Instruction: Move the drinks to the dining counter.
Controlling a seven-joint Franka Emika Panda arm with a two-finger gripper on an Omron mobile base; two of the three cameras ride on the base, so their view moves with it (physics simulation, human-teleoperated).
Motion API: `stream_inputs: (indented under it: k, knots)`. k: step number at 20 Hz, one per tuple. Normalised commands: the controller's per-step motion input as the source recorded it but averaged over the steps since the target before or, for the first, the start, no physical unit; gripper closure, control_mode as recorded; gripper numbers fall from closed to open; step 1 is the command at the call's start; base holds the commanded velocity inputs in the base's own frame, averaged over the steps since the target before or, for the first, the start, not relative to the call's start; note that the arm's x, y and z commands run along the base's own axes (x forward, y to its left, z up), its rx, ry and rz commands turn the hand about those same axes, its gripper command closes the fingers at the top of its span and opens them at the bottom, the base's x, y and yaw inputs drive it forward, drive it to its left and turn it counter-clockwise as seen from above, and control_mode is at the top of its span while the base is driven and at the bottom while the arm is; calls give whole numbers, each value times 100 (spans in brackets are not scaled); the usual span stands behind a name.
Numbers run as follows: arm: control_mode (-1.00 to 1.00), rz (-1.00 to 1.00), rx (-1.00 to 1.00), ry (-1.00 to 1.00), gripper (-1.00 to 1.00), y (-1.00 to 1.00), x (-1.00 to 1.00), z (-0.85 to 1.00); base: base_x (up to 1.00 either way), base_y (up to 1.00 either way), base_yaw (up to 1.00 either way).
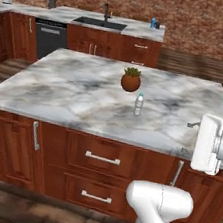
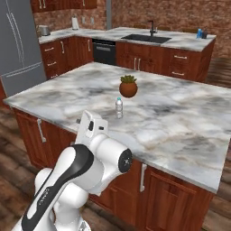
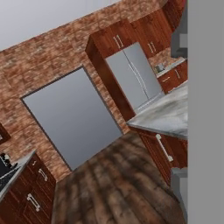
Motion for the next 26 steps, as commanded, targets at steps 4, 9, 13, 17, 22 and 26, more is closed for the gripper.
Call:
stream_inputs:
  k: [4, 9, 13, 17, 22, 26]
  knots:
    - [100, 0, 0, 0, -100, 0, 0, 0, 22, 48, -27]
    - [100, 0, 0, 0, -100, 0, 0, 0, 26, 55, -26]
    - [100, 0, 0, 0, -100, 0, 0, 0, 32, 64, -23]
    - [100, 0, 0, 0, -100, 0, 0, 0, 35, 52, -18]
    - [100, 0, 0, 0, -100, 0, 0, 0, 54, 18, -12]
    - [100, 0, 0, 0, -100, 0, 0, 0, 32, -7, -4]
